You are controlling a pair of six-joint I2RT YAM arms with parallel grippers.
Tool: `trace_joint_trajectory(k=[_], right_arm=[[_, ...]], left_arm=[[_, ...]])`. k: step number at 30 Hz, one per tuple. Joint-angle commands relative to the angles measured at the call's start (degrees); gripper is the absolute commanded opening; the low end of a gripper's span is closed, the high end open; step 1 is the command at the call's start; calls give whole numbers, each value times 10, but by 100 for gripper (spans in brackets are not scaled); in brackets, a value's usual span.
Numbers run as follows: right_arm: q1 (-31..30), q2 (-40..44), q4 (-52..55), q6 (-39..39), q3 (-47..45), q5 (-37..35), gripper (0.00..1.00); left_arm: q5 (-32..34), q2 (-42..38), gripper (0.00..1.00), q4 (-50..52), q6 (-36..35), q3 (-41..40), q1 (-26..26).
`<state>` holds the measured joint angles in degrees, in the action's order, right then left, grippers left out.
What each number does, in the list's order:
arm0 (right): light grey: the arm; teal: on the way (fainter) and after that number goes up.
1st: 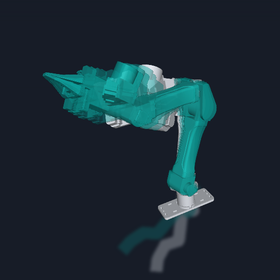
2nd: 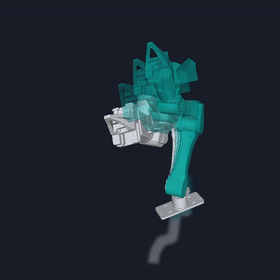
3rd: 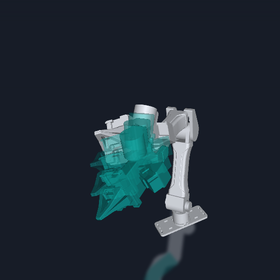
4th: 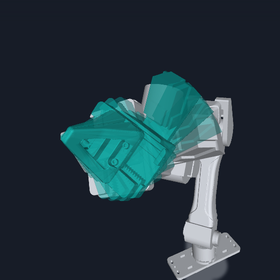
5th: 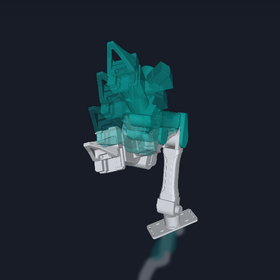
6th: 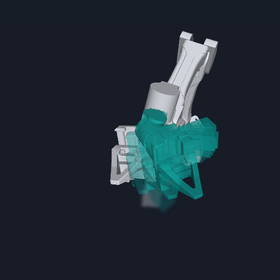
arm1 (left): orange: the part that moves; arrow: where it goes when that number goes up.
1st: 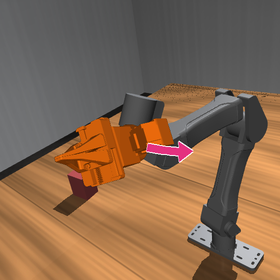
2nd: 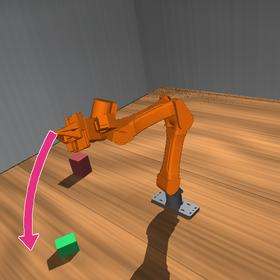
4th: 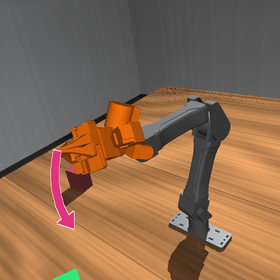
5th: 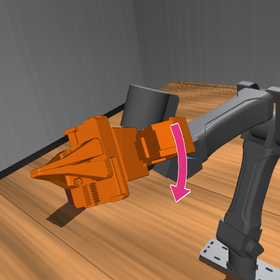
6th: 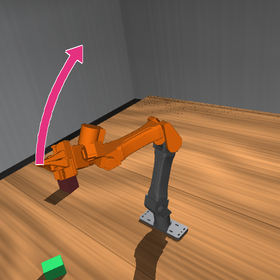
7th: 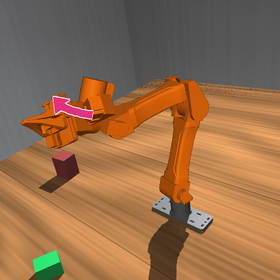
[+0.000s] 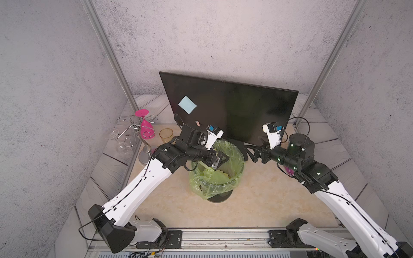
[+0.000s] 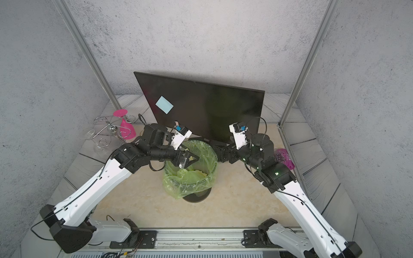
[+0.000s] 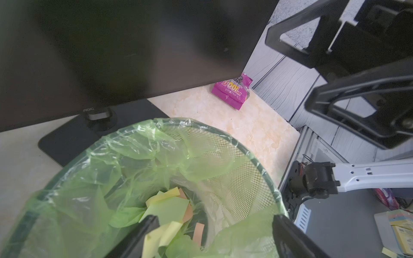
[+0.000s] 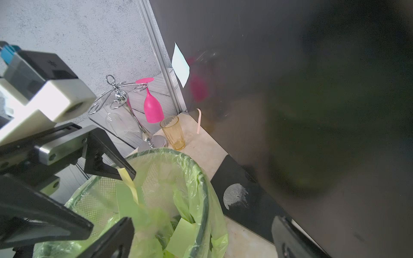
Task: Remove the sticky note from the monitor
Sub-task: Place the sticky note in the trash bin.
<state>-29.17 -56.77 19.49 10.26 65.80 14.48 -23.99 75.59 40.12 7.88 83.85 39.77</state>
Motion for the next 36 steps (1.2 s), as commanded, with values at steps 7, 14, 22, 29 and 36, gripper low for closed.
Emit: trace_joint_trajectory(k=[7, 14, 22, 29, 36], right_arm=[[2, 8, -4, -6, -5, -7, 99], [1, 3, -9, -6, -9, -7, 99], [1, -4, -21, 1, -14, 3, 99], [1, -4, -22, 0, -14, 3, 99], [2, -1, -18, -2, -14, -1, 99]], left_arm=[[151, 20, 91, -16, -81, -12, -13], [184, 35, 91, 19, -78, 7, -36], [237, 24, 91, 48, -96, 30, -36], [207, 20, 91, 50, -97, 46, -36], [152, 12, 91, 51, -70, 91, -102]])
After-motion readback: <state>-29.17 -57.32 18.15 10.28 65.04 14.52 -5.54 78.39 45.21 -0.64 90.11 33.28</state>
